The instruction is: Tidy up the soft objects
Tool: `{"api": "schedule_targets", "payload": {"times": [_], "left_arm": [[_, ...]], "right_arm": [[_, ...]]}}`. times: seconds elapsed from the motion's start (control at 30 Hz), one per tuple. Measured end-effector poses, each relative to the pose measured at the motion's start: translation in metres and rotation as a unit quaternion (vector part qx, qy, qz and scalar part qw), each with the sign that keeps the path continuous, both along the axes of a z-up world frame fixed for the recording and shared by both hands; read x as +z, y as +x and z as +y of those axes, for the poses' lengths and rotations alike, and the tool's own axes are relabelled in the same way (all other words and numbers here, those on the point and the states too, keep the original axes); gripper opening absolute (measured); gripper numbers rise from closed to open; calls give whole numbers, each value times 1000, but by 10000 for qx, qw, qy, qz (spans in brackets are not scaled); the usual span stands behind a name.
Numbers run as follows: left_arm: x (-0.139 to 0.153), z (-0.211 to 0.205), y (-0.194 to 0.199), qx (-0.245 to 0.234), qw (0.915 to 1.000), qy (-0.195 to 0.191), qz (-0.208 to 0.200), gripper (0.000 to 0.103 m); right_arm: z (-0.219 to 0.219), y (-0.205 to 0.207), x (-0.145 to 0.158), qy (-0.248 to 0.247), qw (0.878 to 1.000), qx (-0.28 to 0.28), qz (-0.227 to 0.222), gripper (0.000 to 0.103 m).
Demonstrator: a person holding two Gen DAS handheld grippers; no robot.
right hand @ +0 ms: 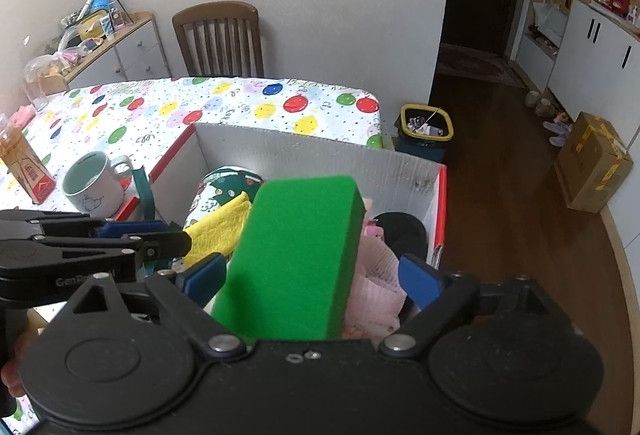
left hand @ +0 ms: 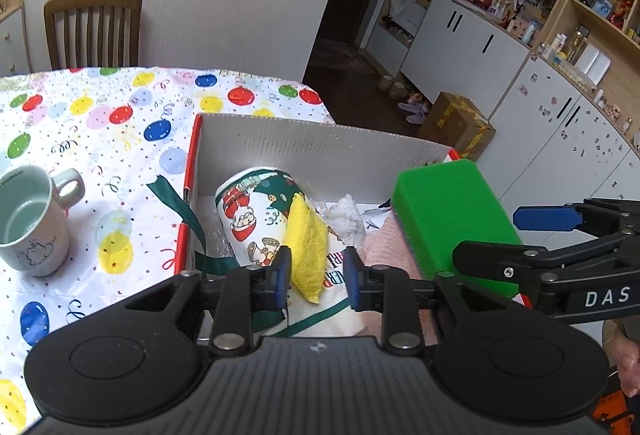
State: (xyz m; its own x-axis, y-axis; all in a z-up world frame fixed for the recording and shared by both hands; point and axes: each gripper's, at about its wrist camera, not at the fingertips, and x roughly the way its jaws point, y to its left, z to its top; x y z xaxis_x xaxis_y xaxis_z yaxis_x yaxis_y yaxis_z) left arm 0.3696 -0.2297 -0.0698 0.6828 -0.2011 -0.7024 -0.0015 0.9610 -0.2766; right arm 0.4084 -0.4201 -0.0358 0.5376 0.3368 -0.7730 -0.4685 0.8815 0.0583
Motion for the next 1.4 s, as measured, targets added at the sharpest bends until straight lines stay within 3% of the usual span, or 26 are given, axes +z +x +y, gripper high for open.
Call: {"api": "schedule_targets", "payload": {"times": [0.07,0.1,0.17,0.2,0.43,0.6,0.87,1.0,1.4], "left_arm": [[4,-1,-4,-3,10000,37,-64,37],[6,-1,-7,-8,9999,38,-94,51],[10,-1,-12,14,9998,35,-171,67],[13,0,-16,36,9997,34,-248,70],[32,0,-39,108,9987,87,-499,72],[48,-3,-55,109,9977,173,-640,82],[66,-7,-80,46,9957,316,-871,88],[69,-9,-88,73,9956,366,-860,101],[76,-14,-116,-30,9919,564,-1142,102]], "right_arm": [[-2,-4,2,46,10000,22,-26,96],[-4,-5,3,73,10000,25,-42,96],[-6,-10,7,137,9999,64,-73,96],[-8,-12,8,169,9998,73,-97,96],[-20,-28,23,393,9987,100,-304,101],[-26,-43,34,576,9971,154,-469,103],[-36,-67,40,840,9940,179,-673,103],[-38,-80,42,932,9926,211,-753,103],[-44,-117,45,1192,9857,104,-1185,103]]}}
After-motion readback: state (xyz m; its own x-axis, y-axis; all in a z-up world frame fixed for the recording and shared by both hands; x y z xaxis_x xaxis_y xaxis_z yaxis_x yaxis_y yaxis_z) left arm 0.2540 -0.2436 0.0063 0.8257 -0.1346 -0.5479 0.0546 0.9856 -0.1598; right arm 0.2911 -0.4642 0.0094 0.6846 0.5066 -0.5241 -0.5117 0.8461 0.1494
